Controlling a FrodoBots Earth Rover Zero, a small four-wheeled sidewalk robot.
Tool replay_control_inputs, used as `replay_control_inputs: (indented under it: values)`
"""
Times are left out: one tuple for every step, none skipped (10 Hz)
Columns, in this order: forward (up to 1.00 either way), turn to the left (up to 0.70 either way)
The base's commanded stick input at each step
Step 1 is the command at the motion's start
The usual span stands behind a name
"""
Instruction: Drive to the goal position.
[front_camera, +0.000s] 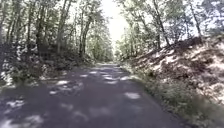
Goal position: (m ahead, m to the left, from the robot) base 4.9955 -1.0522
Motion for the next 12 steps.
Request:
replay_control_inputs:
  values:
    - [0.45,0.0]
    - [0.45,0.0]
    - [0.45,0.0]
    - [0.45,0.0]
    - [0.45,0.0]
    - [0.45,0.0]
    - [0.45,0.0]
    - [0.45,0.0]
    - [0.45,0.0]
    - [0.45,0.0]
    - [0.45,0.0]
    - [0.45,0.0]
